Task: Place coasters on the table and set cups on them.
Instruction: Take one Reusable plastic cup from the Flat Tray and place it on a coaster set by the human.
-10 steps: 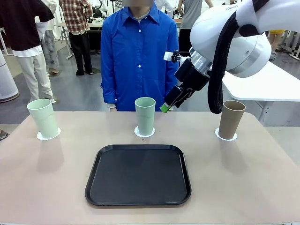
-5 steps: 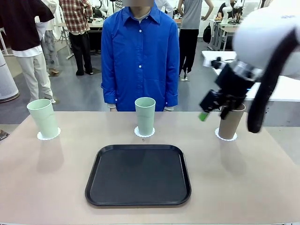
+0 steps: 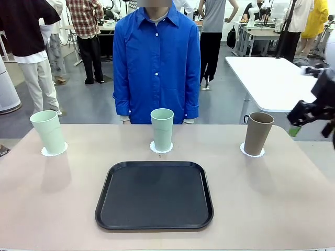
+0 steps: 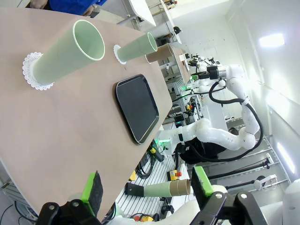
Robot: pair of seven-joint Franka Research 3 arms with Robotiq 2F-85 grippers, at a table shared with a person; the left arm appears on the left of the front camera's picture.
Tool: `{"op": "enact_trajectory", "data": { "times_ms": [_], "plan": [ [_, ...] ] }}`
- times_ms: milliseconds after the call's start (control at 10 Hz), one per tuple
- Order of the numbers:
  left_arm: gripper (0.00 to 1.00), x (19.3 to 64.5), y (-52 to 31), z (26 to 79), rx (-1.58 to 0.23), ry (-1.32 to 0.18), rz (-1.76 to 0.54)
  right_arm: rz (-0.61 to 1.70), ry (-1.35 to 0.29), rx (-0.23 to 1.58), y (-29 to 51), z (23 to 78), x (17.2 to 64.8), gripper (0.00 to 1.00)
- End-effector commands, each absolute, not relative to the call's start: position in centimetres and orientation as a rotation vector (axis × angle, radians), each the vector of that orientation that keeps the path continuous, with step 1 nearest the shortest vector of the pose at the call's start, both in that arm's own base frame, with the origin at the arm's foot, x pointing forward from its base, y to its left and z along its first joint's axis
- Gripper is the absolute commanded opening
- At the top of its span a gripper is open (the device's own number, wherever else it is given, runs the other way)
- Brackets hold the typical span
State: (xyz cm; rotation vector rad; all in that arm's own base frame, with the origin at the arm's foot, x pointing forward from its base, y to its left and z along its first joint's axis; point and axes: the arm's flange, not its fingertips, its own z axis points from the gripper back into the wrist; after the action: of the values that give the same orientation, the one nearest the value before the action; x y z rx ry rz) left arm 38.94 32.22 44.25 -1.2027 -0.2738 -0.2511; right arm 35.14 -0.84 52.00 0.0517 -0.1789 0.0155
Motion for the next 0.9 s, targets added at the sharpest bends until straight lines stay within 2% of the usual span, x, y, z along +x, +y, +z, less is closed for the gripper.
{"op": "enact_trajectory", "data": {
  "times_ms": [0, 100, 200, 400, 500, 600, 800],
  "plan": [
    [1.0, 38.8, 32.2, 44.5, -1.197, -0.274, -0.248, -0.029, -0.165, 0.047, -1.6, 52.0, 35.8, 1.0],
    [1.0, 38.8, 32.2, 44.5, -1.197, -0.274, -0.248, 0.054, -0.186, 0.032, 0.7, 52.1, 36.4, 1.0],
    [1.0, 38.8, 32.2, 44.5, -1.197, -0.274, -0.248, -0.009, -0.18, 0.048, -2.1, 52.1, 35.2, 1.0],
    [1.0, 38.8, 32.2, 44.5, -1.197, -0.274, -0.248, 0.007, -0.181, 0.048, -1.5, 52.2, 35.5, 1.0],
    [1.0, 38.8, 32.2, 44.5, -1.197, -0.274, -0.248, 0.023, -0.199, 0.439, -5.3, 52.3, 36.4, 1.0],
    [1.0, 38.8, 32.2, 44.5, -1.197, -0.274, -0.248, 0.019, -0.175, 0.691, -9.5, 51.6, 36.9, 1.0],
    [1.0, 38.8, 32.2, 44.5, -1.197, -0.274, -0.248, 0.026, -0.197, 1.055, -15.4, 49.6, 37.1, 1.0]
  ]
}}
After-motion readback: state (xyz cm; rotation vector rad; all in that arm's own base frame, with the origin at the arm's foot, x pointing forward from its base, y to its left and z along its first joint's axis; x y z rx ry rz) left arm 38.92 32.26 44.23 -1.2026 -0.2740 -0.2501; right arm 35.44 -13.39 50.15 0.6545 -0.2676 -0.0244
